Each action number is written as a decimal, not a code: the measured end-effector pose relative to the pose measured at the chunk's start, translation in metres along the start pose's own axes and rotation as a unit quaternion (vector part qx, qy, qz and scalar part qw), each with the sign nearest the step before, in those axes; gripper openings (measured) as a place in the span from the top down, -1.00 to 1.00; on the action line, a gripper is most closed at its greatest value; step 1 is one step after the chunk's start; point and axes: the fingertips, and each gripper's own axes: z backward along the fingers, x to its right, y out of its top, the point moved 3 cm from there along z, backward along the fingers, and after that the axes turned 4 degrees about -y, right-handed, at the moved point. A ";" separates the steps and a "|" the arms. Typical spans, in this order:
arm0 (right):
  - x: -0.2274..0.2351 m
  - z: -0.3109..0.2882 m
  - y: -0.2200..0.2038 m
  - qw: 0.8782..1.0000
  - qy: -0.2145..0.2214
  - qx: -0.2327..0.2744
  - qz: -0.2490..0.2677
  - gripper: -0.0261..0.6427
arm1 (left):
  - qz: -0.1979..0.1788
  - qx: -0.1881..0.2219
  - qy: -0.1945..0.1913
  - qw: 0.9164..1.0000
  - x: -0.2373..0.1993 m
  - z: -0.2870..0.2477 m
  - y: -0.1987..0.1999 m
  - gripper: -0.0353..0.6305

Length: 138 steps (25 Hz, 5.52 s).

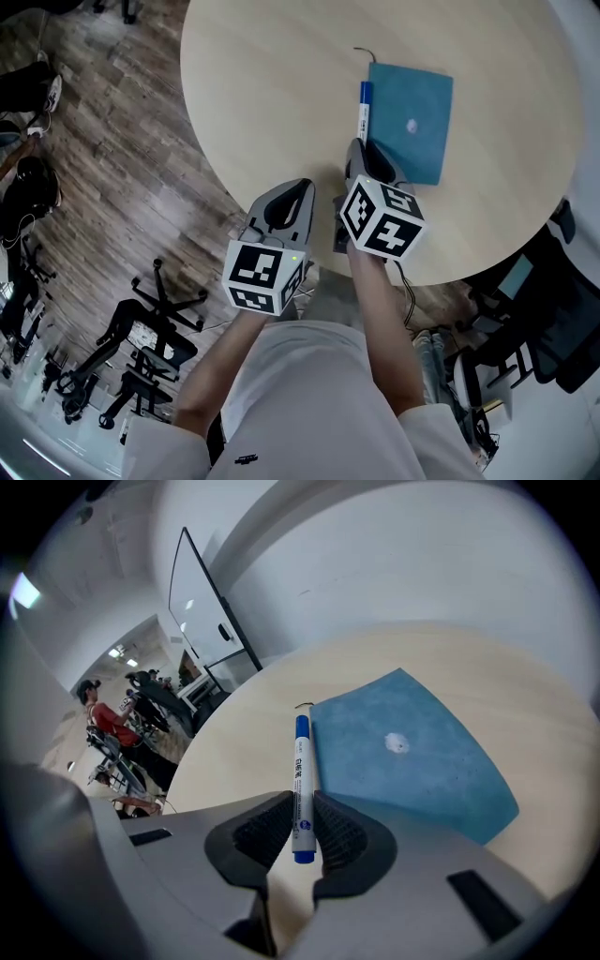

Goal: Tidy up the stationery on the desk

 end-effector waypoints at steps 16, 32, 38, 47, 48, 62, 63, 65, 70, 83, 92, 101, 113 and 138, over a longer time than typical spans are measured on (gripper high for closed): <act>-0.009 0.000 -0.002 0.995 -0.049 0.011 0.091 0.50 | 0.009 0.002 0.004 1.000 -0.013 0.010 -0.003 0.83; -0.005 0.000 -0.005 0.991 -0.104 0.021 0.084 0.67 | 0.015 0.003 0.003 1.000 -0.020 0.014 -0.005 0.83; -0.005 0.003 -0.005 0.991 -0.112 0.031 0.067 0.66 | 0.015 0.004 0.004 1.000 -0.020 0.018 -0.005 0.83; -0.002 0.010 -0.007 0.993 -0.101 0.032 0.056 0.57 | 0.011 0.002 0.001 1.000 -0.013 0.020 -0.007 0.83; -0.003 0.011 -0.006 0.993 -0.099 0.032 0.056 0.57 | 0.010 0.002 0.000 1.000 -0.012 0.020 -0.006 0.83; -0.018 0.003 -0.014 0.996 -0.047 0.008 0.082 0.58 | 0.010 -0.001 -0.003 1.000 -0.003 0.016 -0.010 0.83; -0.018 0.002 -0.015 0.995 -0.047 0.005 0.084 0.61 | 0.010 -0.001 -0.002 1.000 -0.004 0.016 -0.010 0.83; -0.017 0.003 -0.015 0.995 -0.052 0.005 0.086 0.67 | 0.011 0.000 -0.002 1.000 -0.004 0.016 -0.010 0.83; -0.005 0.004 -0.009 0.995 -0.076 0.016 0.066 0.68 | 0.012 0.000 -0.001 1.000 -0.006 0.013 -0.008 0.83; -0.001 0.008 -0.005 0.995 -0.084 0.028 0.053 0.63 | 0.013 0.000 -0.003 1.000 -0.008 0.013 -0.006 0.83; -0.002 0.009 -0.004 0.995 -0.079 0.031 0.061 0.61 | 0.014 -0.002 -0.004 1.000 -0.007 0.013 -0.008 0.83; -0.003 0.024 0.005 0.995 -0.072 0.038 0.062 0.61 | 0.010 0.007 -0.008 1.000 0.001 0.019 0.004 0.83; 0.007 0.096 0.025 0.990 0.013 0.056 0.131 0.80 | -0.016 0.027 -0.017 0.999 0.036 0.059 0.047 0.83; 0.027 0.286 0.045 0.978 0.082 0.123 0.149 0.80 | -0.115 0.021 -0.147 0.982 0.164 0.144 0.099 0.83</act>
